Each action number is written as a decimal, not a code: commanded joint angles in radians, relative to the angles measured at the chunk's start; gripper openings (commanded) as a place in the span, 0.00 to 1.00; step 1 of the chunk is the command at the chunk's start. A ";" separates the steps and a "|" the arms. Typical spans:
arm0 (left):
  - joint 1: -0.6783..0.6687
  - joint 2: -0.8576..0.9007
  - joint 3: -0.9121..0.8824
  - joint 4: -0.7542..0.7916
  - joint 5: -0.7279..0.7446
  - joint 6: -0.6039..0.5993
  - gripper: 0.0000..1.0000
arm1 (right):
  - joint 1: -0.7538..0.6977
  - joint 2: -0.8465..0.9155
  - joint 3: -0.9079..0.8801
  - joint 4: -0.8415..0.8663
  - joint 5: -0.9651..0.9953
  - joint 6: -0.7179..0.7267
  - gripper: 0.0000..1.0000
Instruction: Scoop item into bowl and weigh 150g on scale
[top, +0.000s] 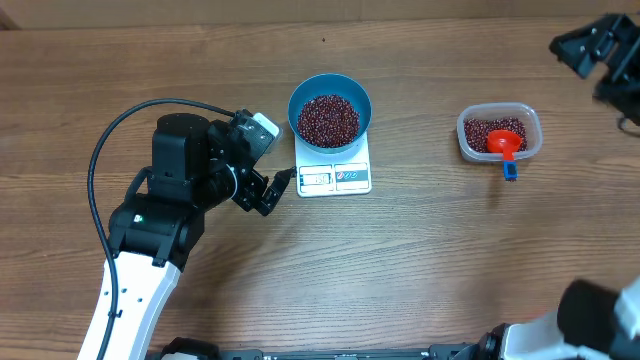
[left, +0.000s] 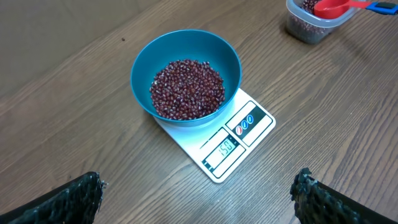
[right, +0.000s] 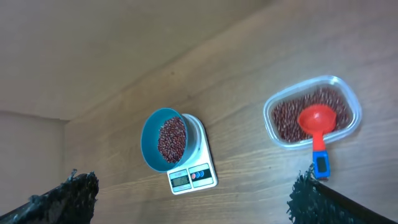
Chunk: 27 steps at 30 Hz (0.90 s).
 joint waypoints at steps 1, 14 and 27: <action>0.005 0.003 -0.002 0.003 0.014 -0.014 0.99 | 0.004 -0.116 0.016 0.001 0.002 -0.057 1.00; 0.005 0.003 -0.002 0.003 0.014 -0.014 0.99 | 0.004 -0.491 -0.417 0.387 0.193 -0.058 1.00; 0.005 0.003 -0.002 0.003 0.014 -0.013 1.00 | 0.169 -1.022 -1.518 1.253 0.330 -0.058 1.00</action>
